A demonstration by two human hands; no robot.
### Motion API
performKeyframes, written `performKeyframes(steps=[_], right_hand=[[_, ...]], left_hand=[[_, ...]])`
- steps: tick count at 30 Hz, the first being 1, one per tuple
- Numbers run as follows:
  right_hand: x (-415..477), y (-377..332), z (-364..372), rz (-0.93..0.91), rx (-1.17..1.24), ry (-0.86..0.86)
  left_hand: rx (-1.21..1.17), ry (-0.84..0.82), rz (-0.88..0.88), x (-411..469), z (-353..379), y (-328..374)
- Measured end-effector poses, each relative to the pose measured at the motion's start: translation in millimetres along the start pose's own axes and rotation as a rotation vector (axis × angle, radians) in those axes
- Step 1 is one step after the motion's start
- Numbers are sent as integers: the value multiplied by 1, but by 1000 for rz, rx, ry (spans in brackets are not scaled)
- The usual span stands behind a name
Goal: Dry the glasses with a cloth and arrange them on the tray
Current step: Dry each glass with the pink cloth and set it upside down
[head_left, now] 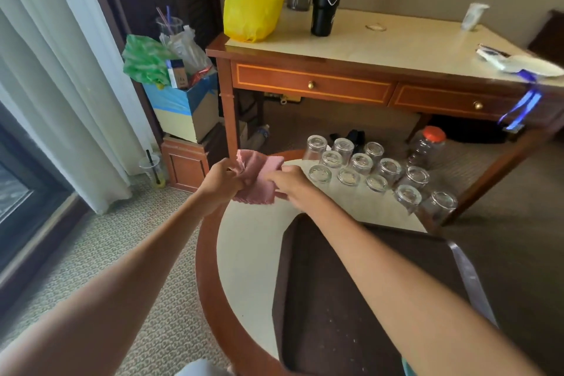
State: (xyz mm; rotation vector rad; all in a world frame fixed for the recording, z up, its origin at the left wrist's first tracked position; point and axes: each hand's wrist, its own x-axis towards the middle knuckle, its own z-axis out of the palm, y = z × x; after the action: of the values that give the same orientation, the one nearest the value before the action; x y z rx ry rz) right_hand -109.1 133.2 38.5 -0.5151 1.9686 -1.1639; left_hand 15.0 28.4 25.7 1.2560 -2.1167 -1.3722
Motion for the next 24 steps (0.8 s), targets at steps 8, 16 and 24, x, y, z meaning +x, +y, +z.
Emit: performKeyframes(steps=[8, 16, 24], right_hand=[[-112, -48, -80, -152, 467, -39], [-190, -46, -150, -92, 685, 17], [-185, -34, -205, -88, 605, 163]], left_hand=[[-366, -265, 152, -87, -14, 95], [-406, -399, 255, -152, 20, 166], [8, -148, 238, -139, 51, 174]])
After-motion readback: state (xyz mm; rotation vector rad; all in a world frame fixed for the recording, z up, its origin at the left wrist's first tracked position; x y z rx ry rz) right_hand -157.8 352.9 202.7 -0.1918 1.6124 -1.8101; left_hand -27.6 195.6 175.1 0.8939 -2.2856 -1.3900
